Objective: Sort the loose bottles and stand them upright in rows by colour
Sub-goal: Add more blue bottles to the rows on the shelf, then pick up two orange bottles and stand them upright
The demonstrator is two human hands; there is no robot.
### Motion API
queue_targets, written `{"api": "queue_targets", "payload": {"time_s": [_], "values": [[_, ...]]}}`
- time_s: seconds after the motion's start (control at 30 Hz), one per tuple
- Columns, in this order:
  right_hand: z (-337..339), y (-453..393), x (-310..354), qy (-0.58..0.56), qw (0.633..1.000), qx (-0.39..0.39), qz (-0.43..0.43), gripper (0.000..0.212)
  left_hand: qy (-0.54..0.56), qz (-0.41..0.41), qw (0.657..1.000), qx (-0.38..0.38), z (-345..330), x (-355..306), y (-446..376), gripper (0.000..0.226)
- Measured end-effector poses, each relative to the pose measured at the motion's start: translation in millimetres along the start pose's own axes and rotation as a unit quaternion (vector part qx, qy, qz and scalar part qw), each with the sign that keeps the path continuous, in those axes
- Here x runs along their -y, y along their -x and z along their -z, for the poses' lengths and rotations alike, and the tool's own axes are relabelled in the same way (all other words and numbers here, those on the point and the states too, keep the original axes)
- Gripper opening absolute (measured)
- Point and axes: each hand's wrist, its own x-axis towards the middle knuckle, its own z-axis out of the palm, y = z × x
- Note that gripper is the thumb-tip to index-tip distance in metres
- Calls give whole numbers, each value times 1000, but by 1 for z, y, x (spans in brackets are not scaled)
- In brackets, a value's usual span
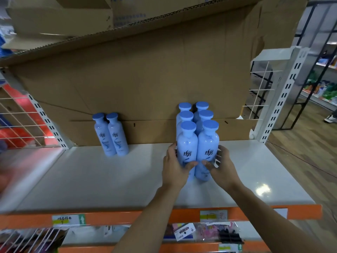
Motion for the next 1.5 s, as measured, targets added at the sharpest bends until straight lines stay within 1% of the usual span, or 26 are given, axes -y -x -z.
{"api": "queue_targets", "payload": {"time_s": [0.07,0.13,0.17,0.2,0.23,0.3,0.37,0.43,0.47,0.5,0.57,0.6,0.67,0.7,0.77,0.83,0.93,1.03,1.1,1.17,1.27,1.3,1.37,1.4,1.43,1.5], "values": [[-2,10,1,37,999,-38,-1,60,-7,4,1000,18,2,-5,5,80],[-7,24,4,75,991,-107,31,44,-34,-2,999,30,10,-8,12,79],[-12,33,8,89,986,-130,62,35,-54,-7,998,27,16,-10,16,75],[-18,41,12,98,982,-134,90,27,-77,-11,997,19,25,-10,20,69],[-27,48,18,102,982,-118,107,23,-100,-19,995,4,35,-10,23,62],[-51,56,31,121,983,-56,125,34,-151,-37,987,-35,62,-5,30,52],[-83,60,45,158,978,5,140,38,-206,-46,975,-69,96,7,36,54],[-118,61,62,176,973,79,125,37,-244,-29,964,-105,139,24,41,56],[-137,60,66,180,969,119,122,41,-260,-13,957,-130,162,32,44,57],[-155,60,73,180,963,164,119,52,-273,1,949,-157,187,40,46,56],[-196,59,90,168,955,214,120,81,-295,21,934,-199,241,53,54,52],[-218,60,99,157,955,222,121,79,-308,35,928,-208,269,61,58,48],[-260,69,123,147,955,228,121,54,-329,68,916,-219,324,77,66,43],[-285,73,133,145,952,237,125,49,-336,80,910,-231,352,85,69,42],[-336,81,149,148,943,266,135,48,-349,107,898,-246,404,101,75,39],[-385,89,169,148,928,300,163,49,-365,132,888,-247,452,117,79,38],[-454,103,206,126,920,332,169,49,-372,158,877,-260,518,138,86,30],[-516,115,239,91,908,369,175,35,-376,175,868,-274,576,156,90,31],[-553,119,254,73,908,369,185,23,-372,186,864,-282,608,169,89,33],[-583,122,268,64,902,372,211,17,-373,196,860,-289,635,179,84,35],[-636,119,283,64,895,371,239,18,-376,226,853,-285,674,202,67,39],[-655,114,289,65,895,367,244,19,-377,236,850,-281,686,209,59,46],[-694,102,298,55,897,353,262,19,-385,232,847,-283,708,224,41,67],[-712,95,304,58,896,344,275,19,-384,229,847,-287,718,231,33,74],[-729,87,310,69,898,339,272,23,-385,232,845,-290,728,239,23,75],[-758,74,318,86,900,338,262,29,-386,241,848,-273,749,254,4,65]]}}
